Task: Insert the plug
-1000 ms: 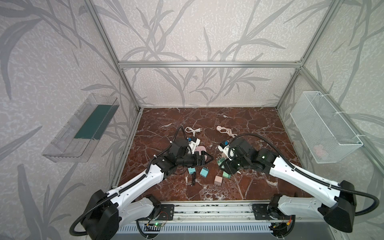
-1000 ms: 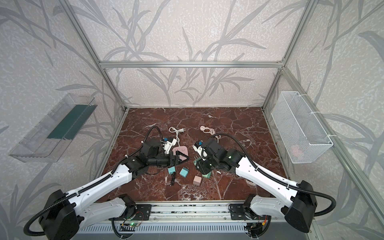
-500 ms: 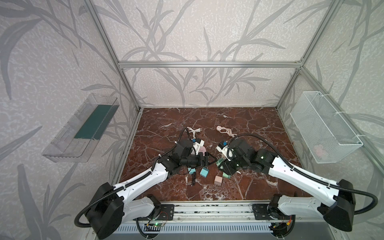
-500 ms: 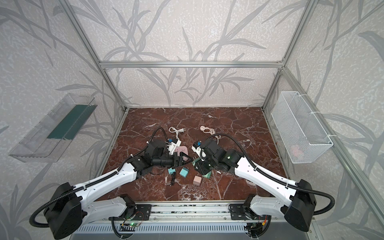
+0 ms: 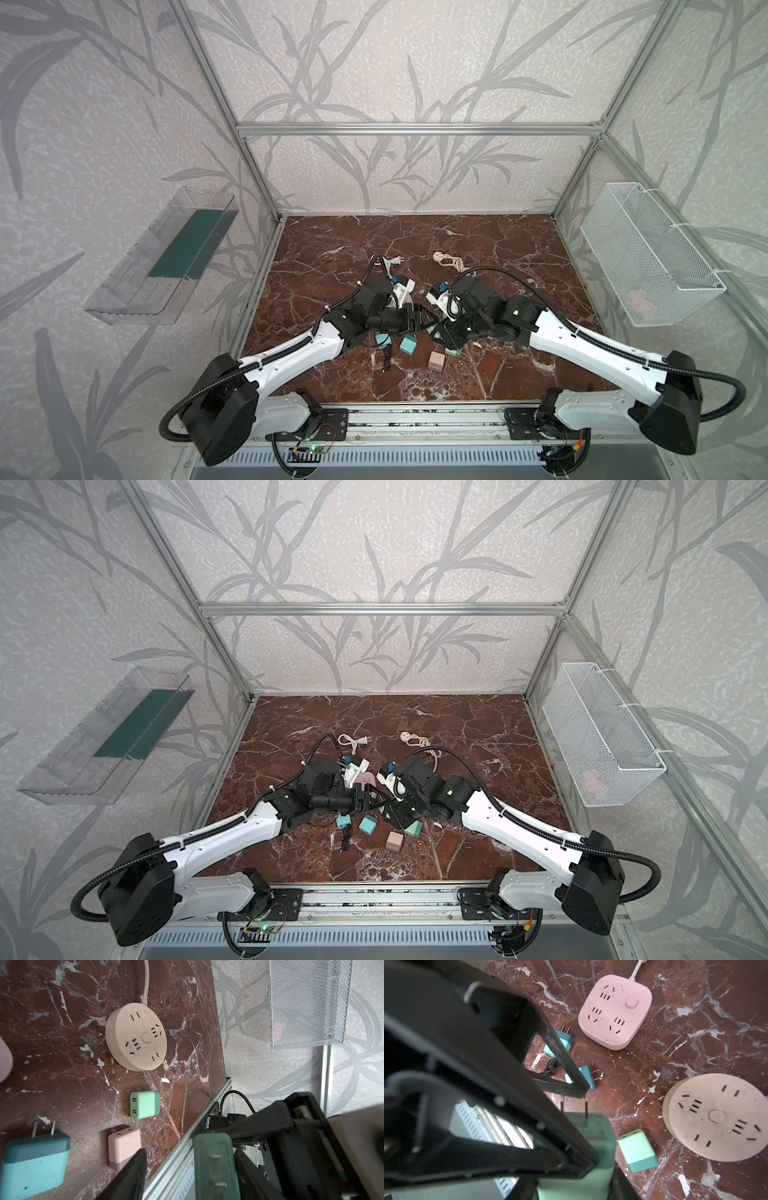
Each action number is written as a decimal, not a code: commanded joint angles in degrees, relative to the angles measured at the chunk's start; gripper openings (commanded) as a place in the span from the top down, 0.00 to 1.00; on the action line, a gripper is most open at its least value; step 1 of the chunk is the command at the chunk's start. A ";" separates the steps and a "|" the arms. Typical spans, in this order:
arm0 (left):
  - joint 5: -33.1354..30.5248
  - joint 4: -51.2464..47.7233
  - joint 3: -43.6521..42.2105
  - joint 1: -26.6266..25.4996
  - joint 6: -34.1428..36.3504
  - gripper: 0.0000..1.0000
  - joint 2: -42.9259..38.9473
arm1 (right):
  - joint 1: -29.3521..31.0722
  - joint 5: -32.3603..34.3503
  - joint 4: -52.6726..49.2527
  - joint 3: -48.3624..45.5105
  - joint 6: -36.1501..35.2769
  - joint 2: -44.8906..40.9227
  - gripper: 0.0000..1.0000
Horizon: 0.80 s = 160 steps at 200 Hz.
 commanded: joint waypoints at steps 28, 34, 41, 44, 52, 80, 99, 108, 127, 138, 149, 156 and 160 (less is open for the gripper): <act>0.55 1.76 1.06 -0.36 -0.56 0.41 0.36 | 0.49 0.30 1.36 2.06 -1.15 1.12 1.00; 0.77 1.81 0.93 -0.38 -0.50 0.43 0.52 | 0.44 0.67 1.47 2.12 -1.17 1.21 1.00; 1.07 2.17 0.84 -0.36 -0.59 0.48 0.69 | 0.42 1.09 1.57 2.21 -1.25 1.31 1.00; 1.16 2.34 0.75 -0.38 -0.77 0.49 0.73 | 0.44 1.21 1.58 2.25 -1.27 1.36 1.00; 1.46 2.59 0.57 -0.38 -0.93 0.51 0.96 | 0.40 1.49 1.63 2.38 -1.31 1.44 1.00; 1.92 3.61 0.35 -0.39 -1.37 0.55 1.20 | 0.39 2.11 2.49 2.88 -1.22 1.79 1.00; 2.26 3.61 0.44 -0.41 -1.31 0.66 1.37 | 0.41 2.28 2.63 3.57 -1.36 2.35 1.00; 2.25 3.68 0.35 -0.43 -1.31 0.73 1.44 | 0.37 2.45 2.72 3.77 -1.36 2.66 1.00; 2.42 4.14 0.03 -0.41 -1.38 0.84 1.60 | 0.41 3.23 3.11 3.88 -1.36 3.11 1.00; 2.84 4.70 -0.24 -0.40 -1.45 0.86 1.79 | 0.41 3.60 3.48 3.95 -1.27 3.29 1.00; 2.80 4.91 -0.45 -0.36 -1.40 0.96 1.93 | 0.33 3.69 3.89 3.92 -1.20 3.30 1.00; 2.65 4.90 -0.52 -0.37 -1.39 1.00 2.00 | 0.33 3.86 4.29 3.88 -1.10 3.22 1.00; 2.52 4.87 -0.65 -0.38 -1.47 1.00 1.99 | 0.33 3.87 4.44 3.84 -1.07 3.21 1.00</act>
